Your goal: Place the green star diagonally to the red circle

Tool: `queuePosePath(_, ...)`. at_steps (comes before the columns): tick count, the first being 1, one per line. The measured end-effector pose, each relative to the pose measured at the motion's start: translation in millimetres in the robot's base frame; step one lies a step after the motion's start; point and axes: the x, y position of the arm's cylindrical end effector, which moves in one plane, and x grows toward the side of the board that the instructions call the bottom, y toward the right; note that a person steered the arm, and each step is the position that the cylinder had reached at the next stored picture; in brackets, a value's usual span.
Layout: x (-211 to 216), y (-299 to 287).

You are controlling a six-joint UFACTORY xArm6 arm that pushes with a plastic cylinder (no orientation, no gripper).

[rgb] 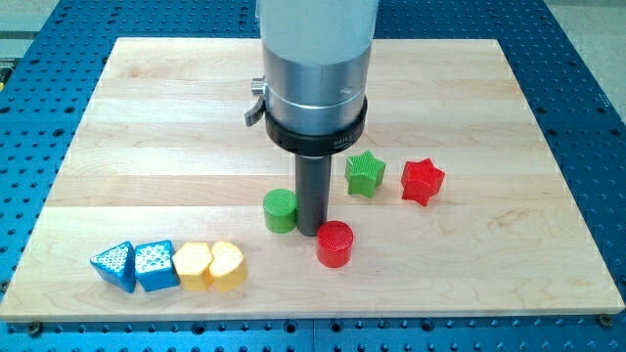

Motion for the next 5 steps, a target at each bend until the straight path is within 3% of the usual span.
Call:
queuePosePath(2,26.0,4.4)
queuePosePath(5,25.6,123.4)
